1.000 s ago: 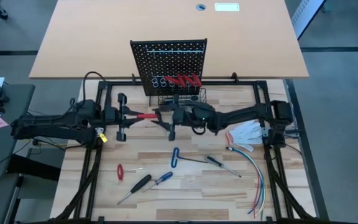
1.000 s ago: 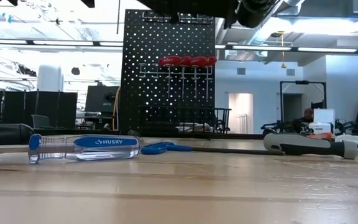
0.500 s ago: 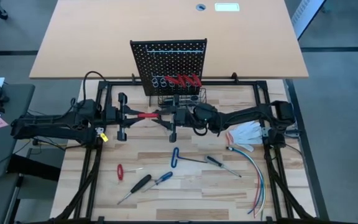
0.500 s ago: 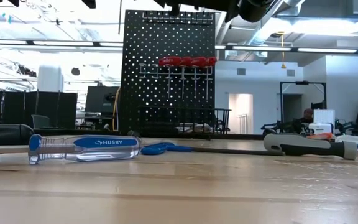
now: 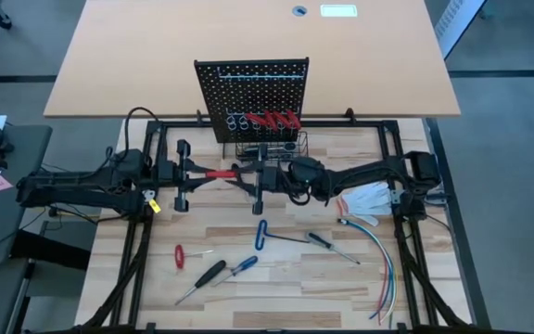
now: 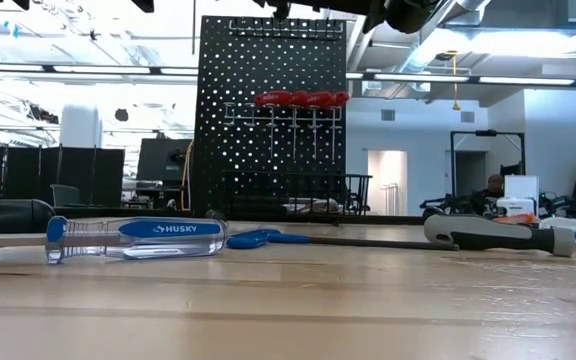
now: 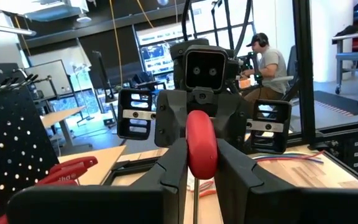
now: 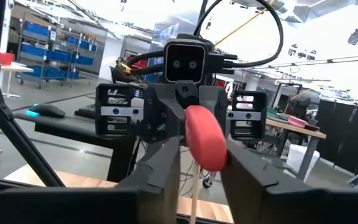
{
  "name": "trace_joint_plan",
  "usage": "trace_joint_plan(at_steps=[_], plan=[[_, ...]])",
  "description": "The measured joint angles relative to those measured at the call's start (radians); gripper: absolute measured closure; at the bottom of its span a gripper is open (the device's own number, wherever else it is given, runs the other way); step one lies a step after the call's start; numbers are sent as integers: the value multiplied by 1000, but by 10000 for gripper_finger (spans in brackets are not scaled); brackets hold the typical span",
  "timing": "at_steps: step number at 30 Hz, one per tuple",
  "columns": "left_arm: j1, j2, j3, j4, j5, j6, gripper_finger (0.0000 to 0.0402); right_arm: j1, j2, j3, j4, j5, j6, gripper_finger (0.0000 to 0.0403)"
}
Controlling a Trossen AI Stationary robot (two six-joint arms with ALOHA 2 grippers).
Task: Hang tools onto peg board
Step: Hang the red Allen wrench on the pegboard
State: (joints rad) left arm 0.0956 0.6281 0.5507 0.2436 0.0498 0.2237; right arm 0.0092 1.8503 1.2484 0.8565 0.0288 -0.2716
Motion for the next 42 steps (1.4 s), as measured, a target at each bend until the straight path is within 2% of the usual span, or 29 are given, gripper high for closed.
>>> trace_joint_plan(at_steps=[4, 7, 19, 24, 27, 31, 34, 38, 42], plan=[[0, 5, 1, 0, -6, -1, 353, 1, 0, 0, 1, 0, 0, 258], [0, 10, 1, 0, -6, -1, 353, 1, 0, 0, 3, 0, -2, 257], [0, 45, 2, 14, -2, 3, 352, 1, 0, 0, -7, 1, -40, 347], [0, 35, 2, 10, -29, 57, 328, 13, 0, 0, -9, 100, -55, 351], [1, 14, 2, -7, -100, 90, 305, 17, 0, 16, -25, 207, -80, 352], [2, -38, 2, -81, -297, 128, 282, 9, 0, 84, -113, 383, -154, 353], [1, -90, 2, -136, -421, 138, 274, -28, 2, 122, -150, 443, -182, 353], [2, -157, 2, -170, -442, 123, 273, -103, 3, 132, -144, 446, -168, 353], [1, -204, 2, -197, -439, 98, 275, -182, 4, 132, -128, 444, -73, 353]])
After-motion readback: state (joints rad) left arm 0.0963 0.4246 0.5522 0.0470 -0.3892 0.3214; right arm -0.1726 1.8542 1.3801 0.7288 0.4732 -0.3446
